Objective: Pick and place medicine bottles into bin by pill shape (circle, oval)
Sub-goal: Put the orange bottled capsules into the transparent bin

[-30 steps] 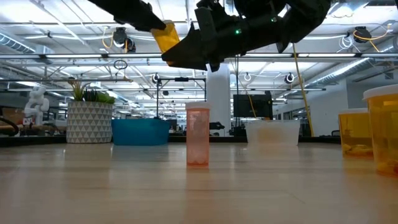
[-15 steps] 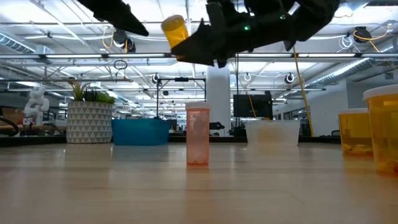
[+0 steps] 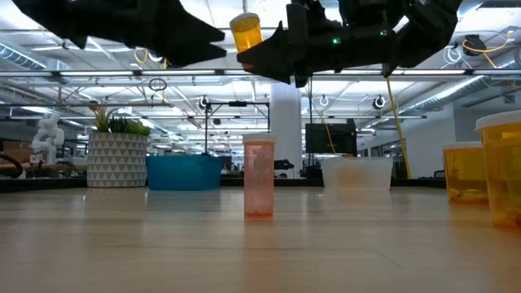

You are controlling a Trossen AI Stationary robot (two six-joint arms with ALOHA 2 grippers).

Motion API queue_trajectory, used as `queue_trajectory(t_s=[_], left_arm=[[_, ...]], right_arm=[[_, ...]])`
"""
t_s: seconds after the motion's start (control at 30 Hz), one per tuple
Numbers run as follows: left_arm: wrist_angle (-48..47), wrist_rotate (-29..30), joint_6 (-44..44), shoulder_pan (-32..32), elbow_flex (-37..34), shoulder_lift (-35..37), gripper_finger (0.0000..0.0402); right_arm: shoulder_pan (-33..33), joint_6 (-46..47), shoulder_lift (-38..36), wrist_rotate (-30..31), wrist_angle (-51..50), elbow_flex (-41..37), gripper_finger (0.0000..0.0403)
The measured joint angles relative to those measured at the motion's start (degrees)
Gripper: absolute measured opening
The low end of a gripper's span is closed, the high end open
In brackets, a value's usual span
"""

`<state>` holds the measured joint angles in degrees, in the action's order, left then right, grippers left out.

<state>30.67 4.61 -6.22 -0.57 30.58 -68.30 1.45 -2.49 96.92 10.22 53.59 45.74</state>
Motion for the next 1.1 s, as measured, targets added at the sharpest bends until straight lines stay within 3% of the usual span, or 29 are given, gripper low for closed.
queue_trajectory(t_s=[0.13,0.27,0.43,0.9,1.1], left_arm=[[8.32,-2.55,0.90,0.23,0.69,-5.89,0.0327],[16.51,-1.23,1.27,0.23,0.85,-11.68,0.0326],[22.24,-0.75,0.35,0.23,0.84,-13.89,0.0323],[23.59,-2.26,-0.72,0.32,0.87,-13.92,0.0222],[23.84,-2.90,-0.68,0.65,0.93,-15.05,0.0219]], right_arm=[[-0.13,-1.43,0.02,0.05,1.14,0.02,0.0185],[-0.56,-1.88,0.02,0.25,2.01,0.02,0.0182],[-1.11,-1.74,0.07,0.00,2.05,0.04,0.0184],[-1.05,-1.27,0.07,-0.72,2.28,0.04,0.0183],[-1.07,-1.21,0.15,-1.40,1.81,0.04,0.0184]])
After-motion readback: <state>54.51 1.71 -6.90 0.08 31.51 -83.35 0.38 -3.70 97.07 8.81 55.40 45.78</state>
